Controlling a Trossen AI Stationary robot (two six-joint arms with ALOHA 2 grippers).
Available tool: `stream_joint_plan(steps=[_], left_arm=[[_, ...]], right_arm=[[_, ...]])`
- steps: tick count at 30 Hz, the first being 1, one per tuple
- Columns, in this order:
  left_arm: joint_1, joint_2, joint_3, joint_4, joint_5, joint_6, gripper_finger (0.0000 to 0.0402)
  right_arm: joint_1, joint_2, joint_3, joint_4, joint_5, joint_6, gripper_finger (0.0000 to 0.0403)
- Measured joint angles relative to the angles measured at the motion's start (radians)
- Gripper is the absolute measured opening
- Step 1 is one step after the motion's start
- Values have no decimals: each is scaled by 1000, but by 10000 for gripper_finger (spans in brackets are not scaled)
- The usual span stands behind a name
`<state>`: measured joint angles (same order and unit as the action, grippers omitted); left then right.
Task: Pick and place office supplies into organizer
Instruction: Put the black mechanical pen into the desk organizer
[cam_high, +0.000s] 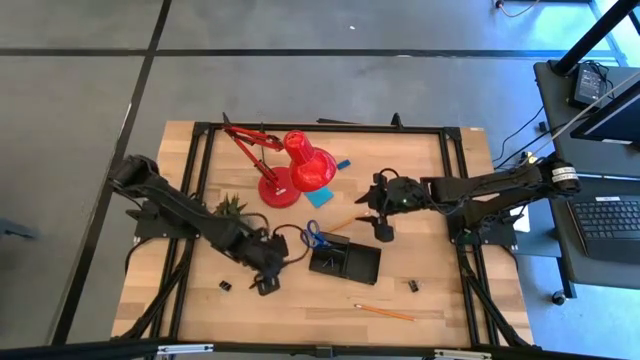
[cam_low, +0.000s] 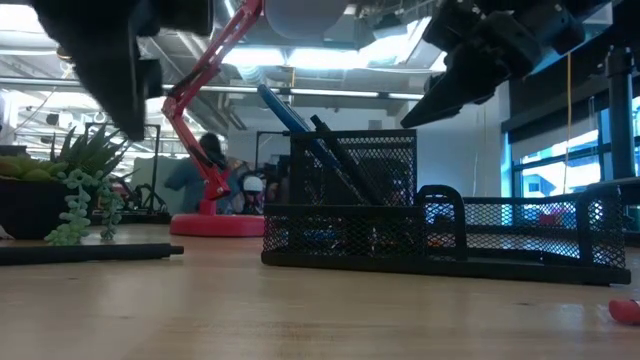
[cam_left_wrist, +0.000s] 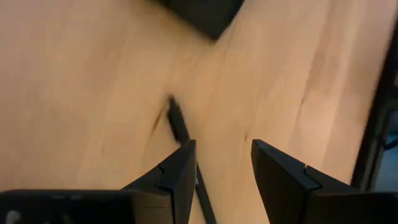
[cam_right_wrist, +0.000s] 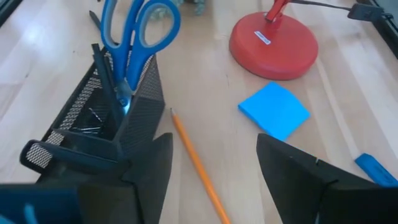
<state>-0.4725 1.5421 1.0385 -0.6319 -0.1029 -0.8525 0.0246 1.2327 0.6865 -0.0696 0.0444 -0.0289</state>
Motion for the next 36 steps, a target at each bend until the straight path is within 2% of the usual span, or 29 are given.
stream_joint_plan(steps=[5, 9, 12, 19, 23, 36], left_arm=[[1, 123, 79, -148, 76, -142, 148], [1, 208, 106, -159, 179, -208, 148], [1, 261, 120, -158, 220, -225, 148], [5, 335, 126, -179, 244, -227, 148], [13, 373, 131, -194, 298, -227, 142], [37, 398, 131, -243, 314, -235, 71]], right_arm=[[-3, 0, 0, 0, 0, 0, 236], [-3, 0, 0, 2, 0, 0, 236], [-3, 0, 0, 5, 0, -1, 236], [-3, 0, 0, 7, -1, -1, 236], [-3, 0, 0, 7, -1, -1, 236], [-3, 0, 0, 14, -1, -5, 236]])
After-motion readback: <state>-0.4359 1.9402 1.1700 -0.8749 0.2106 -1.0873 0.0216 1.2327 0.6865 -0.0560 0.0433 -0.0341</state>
